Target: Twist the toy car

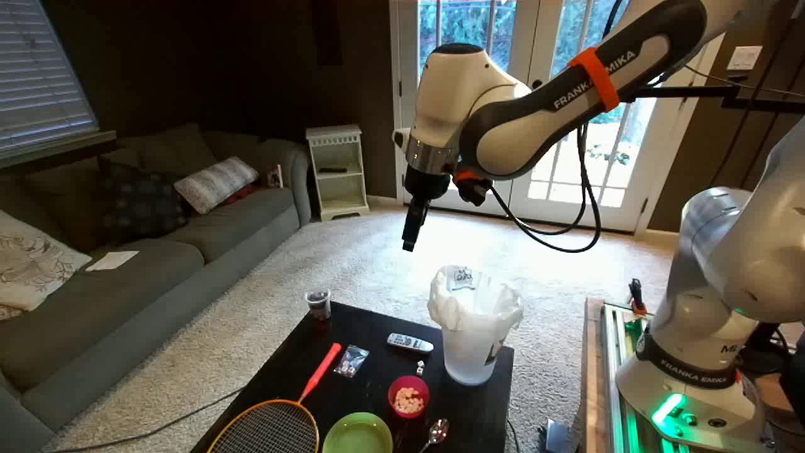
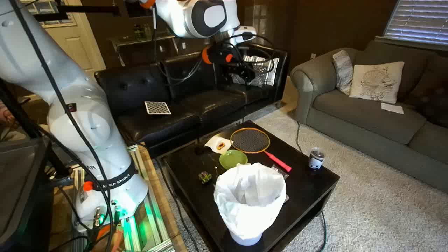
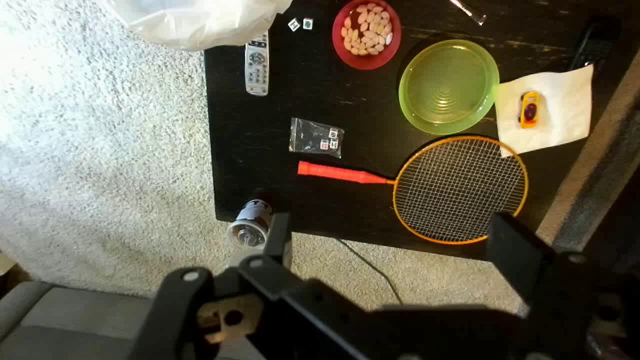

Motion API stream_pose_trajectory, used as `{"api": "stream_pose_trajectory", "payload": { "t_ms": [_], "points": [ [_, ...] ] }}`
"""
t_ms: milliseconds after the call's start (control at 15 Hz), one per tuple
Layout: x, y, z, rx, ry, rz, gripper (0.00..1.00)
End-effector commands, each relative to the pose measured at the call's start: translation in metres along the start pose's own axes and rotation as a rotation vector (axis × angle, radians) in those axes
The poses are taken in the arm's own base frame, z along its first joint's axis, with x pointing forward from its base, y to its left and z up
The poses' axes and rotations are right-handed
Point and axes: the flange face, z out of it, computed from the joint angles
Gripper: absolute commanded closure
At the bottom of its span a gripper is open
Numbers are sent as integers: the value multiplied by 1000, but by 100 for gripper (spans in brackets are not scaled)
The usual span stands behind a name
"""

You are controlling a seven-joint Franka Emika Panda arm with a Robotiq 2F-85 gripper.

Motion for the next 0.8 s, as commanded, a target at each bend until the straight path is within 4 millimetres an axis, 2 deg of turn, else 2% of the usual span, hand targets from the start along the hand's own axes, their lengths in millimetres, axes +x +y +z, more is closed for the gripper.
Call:
{"api": "stream_pose_trajectory", "payload": {
  "t_ms": [0, 667, 733],
  "points": [
    [0, 0, -1, 1, -1, 0, 0],
    [0, 0, -1, 1, -1, 0, 0],
    [1, -6, 1, -9, -14, -31, 0]
  ]
}}
